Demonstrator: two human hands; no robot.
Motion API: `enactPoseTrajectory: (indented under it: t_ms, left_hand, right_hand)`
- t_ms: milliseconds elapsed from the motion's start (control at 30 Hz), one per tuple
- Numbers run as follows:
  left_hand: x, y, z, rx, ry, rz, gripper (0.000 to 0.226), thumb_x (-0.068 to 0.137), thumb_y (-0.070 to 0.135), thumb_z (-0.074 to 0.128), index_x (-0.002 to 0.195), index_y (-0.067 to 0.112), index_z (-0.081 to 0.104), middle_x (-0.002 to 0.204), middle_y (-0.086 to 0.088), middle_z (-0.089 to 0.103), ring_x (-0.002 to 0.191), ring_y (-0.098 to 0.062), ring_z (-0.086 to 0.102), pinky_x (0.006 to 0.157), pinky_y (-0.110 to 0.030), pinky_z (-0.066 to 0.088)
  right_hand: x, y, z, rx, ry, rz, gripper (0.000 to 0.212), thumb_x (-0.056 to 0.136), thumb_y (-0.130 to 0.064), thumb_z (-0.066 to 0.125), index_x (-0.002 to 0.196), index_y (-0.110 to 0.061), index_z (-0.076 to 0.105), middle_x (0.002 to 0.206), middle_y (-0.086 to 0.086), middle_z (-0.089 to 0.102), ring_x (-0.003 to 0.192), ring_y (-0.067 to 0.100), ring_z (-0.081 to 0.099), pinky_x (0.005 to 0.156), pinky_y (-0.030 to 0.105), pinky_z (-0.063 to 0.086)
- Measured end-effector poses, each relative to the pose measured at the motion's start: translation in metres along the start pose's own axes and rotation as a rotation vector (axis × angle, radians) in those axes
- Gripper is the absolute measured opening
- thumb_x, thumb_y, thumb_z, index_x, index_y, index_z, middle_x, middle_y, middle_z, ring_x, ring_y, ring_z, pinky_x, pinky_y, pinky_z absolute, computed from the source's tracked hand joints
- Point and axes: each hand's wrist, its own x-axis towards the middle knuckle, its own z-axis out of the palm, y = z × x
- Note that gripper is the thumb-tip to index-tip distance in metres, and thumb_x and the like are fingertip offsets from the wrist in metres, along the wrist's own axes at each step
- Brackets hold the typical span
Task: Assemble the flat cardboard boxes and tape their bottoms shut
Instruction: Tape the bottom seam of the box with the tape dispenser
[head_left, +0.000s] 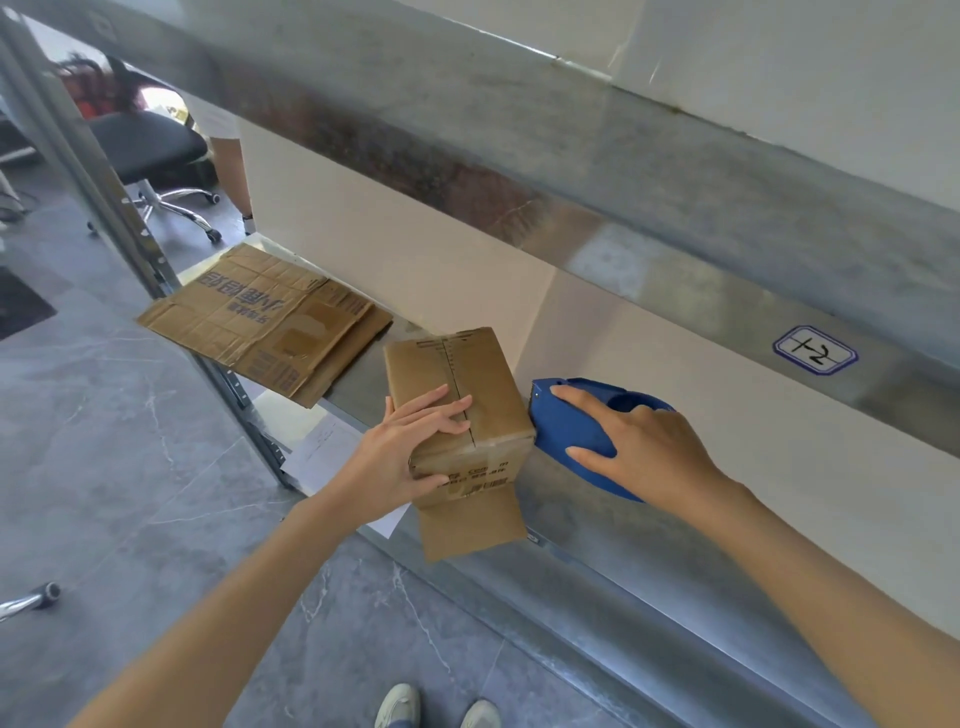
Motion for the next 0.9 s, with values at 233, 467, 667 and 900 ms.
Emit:
enactPoseTrajectory:
  t_ms: [233,467,667,900]
  left_hand:
    - [0.003,-0.001,0.005,0.014,0.024,0.004,0.056,0.075,0.008,0.082,0.126,0.021,0.062,0.150,0.020,0.043,0.149,-0.005,0.020,0.117,-0.069,0.007]
    - [0.003,-0.002,0.002,0.003,0.008,0.009,0.058,0.075,0.011,0.083,0.127,0.023,0.060,0.150,0.025,0.040,0.149,-0.003,0.019,0.118,-0.063,0.005]
    - [0.003,0.001,0.002,0.010,0.016,0.001,0.059,0.075,0.010,0.082,0.127,0.026,0.059,0.150,0.024,0.041,0.149,-0.003,0.018,0.117,-0.067,0.006]
    - [0.002,0.003,0.002,0.012,0.022,-0.005,0.061,0.075,0.010,0.082,0.129,0.025,0.058,0.150,0.025,0.041,0.149,-0.004,0.019,0.116,-0.070,0.008]
  right_hand:
    - [0.003,-0.012,-0.002,-0.099,-0.037,-0.016,0.066,0.097,-0.051,0.050,0.155,-0.040,0.021,0.046,-0.004,0.025,0.039,0.012,0.021,0.041,0.025,0.022]
    - [0.027,-0.020,0.020,-0.083,0.009,0.011,0.064,0.102,-0.052,0.038,0.157,-0.039,0.007,0.053,-0.003,0.039,0.043,0.012,0.034,0.041,0.027,0.023]
    - [0.017,-0.009,0.054,0.353,0.025,0.209,0.063,0.095,-0.053,0.055,0.150,-0.048,0.025,0.066,0.000,0.059,0.054,0.012,0.048,0.057,0.033,0.046]
    - [-0.008,0.017,0.112,0.535,0.061,0.363,0.062,0.093,-0.052,0.058,0.147,-0.046,0.028,0.069,-0.005,0.061,0.053,0.004,0.044,0.052,0.023,0.031]
